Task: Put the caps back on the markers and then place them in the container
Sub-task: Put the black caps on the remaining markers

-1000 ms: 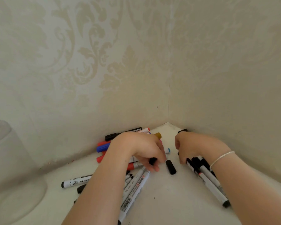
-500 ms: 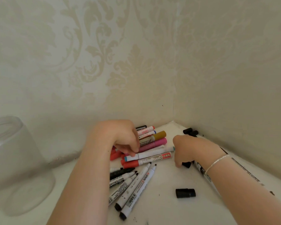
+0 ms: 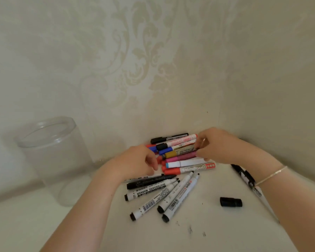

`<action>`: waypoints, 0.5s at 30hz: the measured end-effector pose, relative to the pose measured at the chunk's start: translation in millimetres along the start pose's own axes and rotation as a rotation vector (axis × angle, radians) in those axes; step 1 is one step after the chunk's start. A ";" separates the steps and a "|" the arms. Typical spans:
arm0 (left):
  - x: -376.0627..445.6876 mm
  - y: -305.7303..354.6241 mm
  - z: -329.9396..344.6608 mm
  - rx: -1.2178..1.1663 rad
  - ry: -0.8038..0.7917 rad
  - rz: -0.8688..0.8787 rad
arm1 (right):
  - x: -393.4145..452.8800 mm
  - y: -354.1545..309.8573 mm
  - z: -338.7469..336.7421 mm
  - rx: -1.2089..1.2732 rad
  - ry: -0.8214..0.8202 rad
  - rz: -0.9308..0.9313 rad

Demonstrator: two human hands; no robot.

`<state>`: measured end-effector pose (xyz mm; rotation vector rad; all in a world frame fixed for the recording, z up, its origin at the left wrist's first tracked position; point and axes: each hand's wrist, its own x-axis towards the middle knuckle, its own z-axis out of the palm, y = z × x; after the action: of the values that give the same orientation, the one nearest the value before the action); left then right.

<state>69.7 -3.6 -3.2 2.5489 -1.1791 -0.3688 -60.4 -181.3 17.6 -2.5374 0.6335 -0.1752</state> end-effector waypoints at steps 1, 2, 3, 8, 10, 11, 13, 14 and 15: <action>-3.8 -3.6 4.4 -0.002 0.023 0.008 | -1.4 -4.9 2.7 0.049 0.006 -0.029; -6.5 -6.5 8.6 0.001 0.038 0.020 | -2.5 -9.7 5.3 0.088 0.020 -0.052; -8.2 -8.9 12.3 -0.001 0.050 0.033 | -3.0 -13.5 8.5 0.129 0.030 -0.071; -11.4 -13.2 28.0 -0.050 0.083 0.113 | -7.9 -23.2 16.8 0.374 0.092 -0.049; -10.4 -13.8 33.8 -0.060 0.082 0.143 | -7.3 -23.5 16.6 0.477 0.093 -0.016; -10.0 -13.7 35.8 -0.058 0.076 0.149 | -6.7 -23.5 16.0 0.539 0.078 -0.003; -8.4 -14.0 38.8 -0.045 0.077 0.162 | -5.7 -22.9 15.2 0.645 0.027 0.015; -7.2 -13.9 39.2 -0.044 0.095 0.178 | -5.2 -22.4 15.0 0.677 0.010 0.022; -7.4 -12.4 38.0 -0.064 0.128 0.198 | -4.5 -21.8 14.9 0.700 0.006 0.025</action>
<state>60.1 3.4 -42.2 2.3375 -1.3338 -0.1905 -52.0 -155.9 16.0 -1.8541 0.4930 -0.3307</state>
